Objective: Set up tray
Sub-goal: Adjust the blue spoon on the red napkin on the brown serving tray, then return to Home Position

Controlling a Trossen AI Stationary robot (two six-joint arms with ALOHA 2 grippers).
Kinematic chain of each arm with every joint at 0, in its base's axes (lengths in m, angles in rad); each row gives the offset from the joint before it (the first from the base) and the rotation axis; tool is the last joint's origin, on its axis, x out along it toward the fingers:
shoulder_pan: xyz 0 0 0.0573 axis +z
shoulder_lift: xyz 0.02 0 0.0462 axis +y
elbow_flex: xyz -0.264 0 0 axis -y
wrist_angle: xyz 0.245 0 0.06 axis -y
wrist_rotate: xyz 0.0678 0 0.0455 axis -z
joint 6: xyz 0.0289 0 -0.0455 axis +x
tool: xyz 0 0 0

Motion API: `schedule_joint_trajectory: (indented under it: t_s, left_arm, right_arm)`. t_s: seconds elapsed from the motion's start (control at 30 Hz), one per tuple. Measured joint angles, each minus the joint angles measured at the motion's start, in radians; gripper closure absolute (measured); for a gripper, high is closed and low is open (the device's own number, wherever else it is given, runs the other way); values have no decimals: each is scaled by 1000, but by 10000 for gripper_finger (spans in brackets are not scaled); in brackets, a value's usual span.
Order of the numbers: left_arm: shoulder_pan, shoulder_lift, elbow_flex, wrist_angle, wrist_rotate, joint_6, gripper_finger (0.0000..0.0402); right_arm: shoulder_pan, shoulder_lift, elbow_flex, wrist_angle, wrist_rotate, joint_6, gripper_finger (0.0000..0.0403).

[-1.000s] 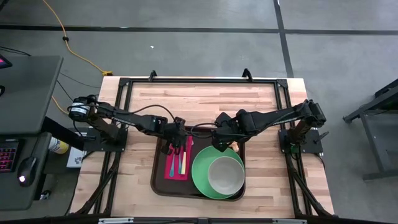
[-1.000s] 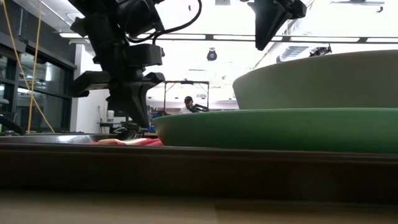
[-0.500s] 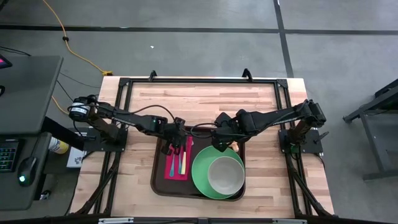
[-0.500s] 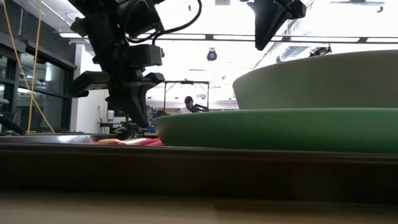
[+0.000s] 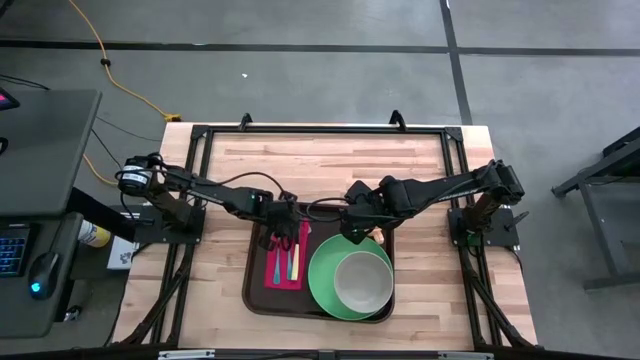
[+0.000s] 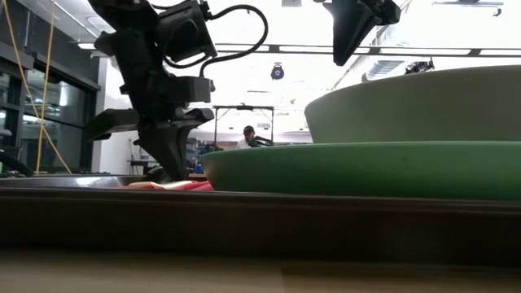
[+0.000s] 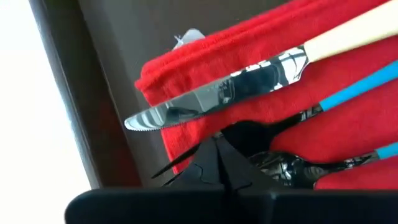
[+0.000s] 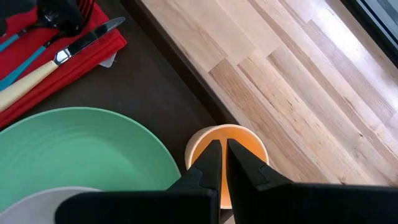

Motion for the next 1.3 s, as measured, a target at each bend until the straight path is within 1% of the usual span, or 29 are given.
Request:
schedule_joint_trajectory:
  t_s: [0.13,0.3,0.4,0.53,0.7,0.8,0.97,1.1,1.17,1.23,1.3]
  left_arm:
    - [0,0,0,-11,-2,0,392]
    - [0,-2,18,-16,-2,1,355]
    - [0,-3,50,-29,-2,23,345]
    - [0,-3,106,-55,-14,61,357]
    - [2,-4,143,-111,-79,80,390]
    - [13,-4,145,-129,-116,78,390]
    - [84,-9,145,-179,-118,0,393]
    - [150,-84,145,-169,-49,0,390]
    - [170,-140,144,-172,-34,0,386]
    - [175,-211,135,-170,-29,0,385]
    - [175,-296,111,-154,-28,0,389]
  right_arm:
    - [0,0,0,1,0,0,403]
    - [0,0,0,2,6,0,403]
    - [0,0,0,1,6,0,403]
    - [0,0,0,-1,6,0,403]
    - [0,0,0,-8,0,0,403]
    - [0,0,0,-22,-6,0,403]
    - [0,0,0,-43,-14,-3,403]
    - [7,-11,0,-48,-6,-26,403]
    - [21,-36,-3,-50,34,-26,403]
    - [42,-86,-30,-42,83,-21,403]
    - [63,-157,-84,-21,117,9,403]
